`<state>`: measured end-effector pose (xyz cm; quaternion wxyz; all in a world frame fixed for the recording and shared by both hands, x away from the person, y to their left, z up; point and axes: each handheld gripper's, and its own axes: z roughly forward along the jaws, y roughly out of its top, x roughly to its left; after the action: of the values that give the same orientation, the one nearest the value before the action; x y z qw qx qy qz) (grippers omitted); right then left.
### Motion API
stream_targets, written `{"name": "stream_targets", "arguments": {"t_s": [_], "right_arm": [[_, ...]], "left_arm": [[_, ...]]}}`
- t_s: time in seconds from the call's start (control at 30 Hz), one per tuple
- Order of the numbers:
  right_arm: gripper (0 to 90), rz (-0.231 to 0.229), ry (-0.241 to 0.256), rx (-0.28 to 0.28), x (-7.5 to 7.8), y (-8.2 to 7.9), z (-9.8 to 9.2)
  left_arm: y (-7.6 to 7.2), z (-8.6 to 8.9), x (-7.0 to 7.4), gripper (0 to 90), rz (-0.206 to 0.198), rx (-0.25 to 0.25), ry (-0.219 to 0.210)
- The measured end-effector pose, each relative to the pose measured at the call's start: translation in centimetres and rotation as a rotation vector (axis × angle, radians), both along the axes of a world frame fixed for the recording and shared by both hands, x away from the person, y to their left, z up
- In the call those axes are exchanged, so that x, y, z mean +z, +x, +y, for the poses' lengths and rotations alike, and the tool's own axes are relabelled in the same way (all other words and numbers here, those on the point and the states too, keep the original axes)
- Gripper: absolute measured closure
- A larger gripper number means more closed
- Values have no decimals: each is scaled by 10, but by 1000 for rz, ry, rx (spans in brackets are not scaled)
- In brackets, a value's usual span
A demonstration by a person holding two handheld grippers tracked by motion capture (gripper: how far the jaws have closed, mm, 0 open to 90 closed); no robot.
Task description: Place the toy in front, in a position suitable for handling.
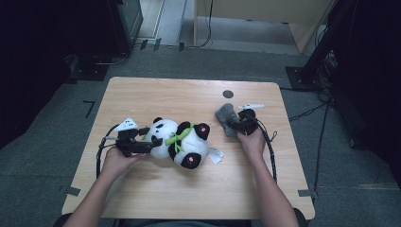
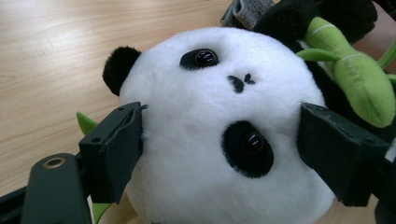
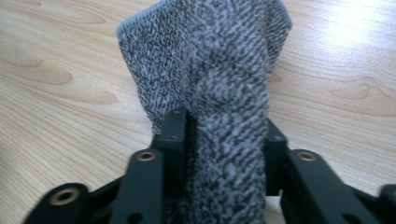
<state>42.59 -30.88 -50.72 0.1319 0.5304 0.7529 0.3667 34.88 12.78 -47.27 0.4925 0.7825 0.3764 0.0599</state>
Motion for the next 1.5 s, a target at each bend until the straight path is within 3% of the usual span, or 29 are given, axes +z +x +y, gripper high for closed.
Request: {"name": "stream_targets", "arguments": {"t_s": [0.23, 0.37, 0.53, 0.7, 0.83, 0.9, 0.93, 1.03, 1.07, 1.1, 1.2, 1.3, 1.4, 1.5], "right_arm": [[741, 9, -2, -5, 13, -4, 2], [741, -24, 18, 12, 32, -9, 6], [740, -41, -11, 51, 55, -13, 15], [741, -50, -1, 85, 78, -14, 29], [741, -65, 17, 119, 97, -15, 43], [741, -84, 20, 140, 107, -16, 52], [741, -94, 23, 150, 111, -17, 56], [741, -103, 39, 188, 122, -19, 69], [741, -107, 43, 201, 125, -20, 74], [740, -111, 46, 214, 128, -20, 79], [740, -112, 49, 252, 133, -21, 93], [739, -103, 52, 286, 135, -22, 108], [738, -97, 51, 319, 136, -21, 122], [738, -80, 68, 342, 137, -18, 136]], "left_arm": [[-1, 0, -1, 170, -7, 9, -3], [-2, -1, 1, 168, 6, 17, 7], [-2, -2, 10, 168, 60, 12, 34], [-5, -2, 14, 172, 13, -4, 52], [-5, -4, 14, 149, 35, -1, 59], [-6, -3, 16, 123, 50, -10, 30], [-7, -3, 16, 124, 56, -26, 36], [-12, -9, 9, 113, -5, -55, 160], [-12, -11, 6, 73, -15, -52, 192], [-10, -13, 2, 25, -5, -42, 192], [-4, -10, -4, 0, 33, -11, 110], [-2, -9, -9, 0, 18, -9, 63], [-1, -10, -14, 0, -18, -22, 57], [-1, -8, -17, 45, -26, -33, 51]]}}
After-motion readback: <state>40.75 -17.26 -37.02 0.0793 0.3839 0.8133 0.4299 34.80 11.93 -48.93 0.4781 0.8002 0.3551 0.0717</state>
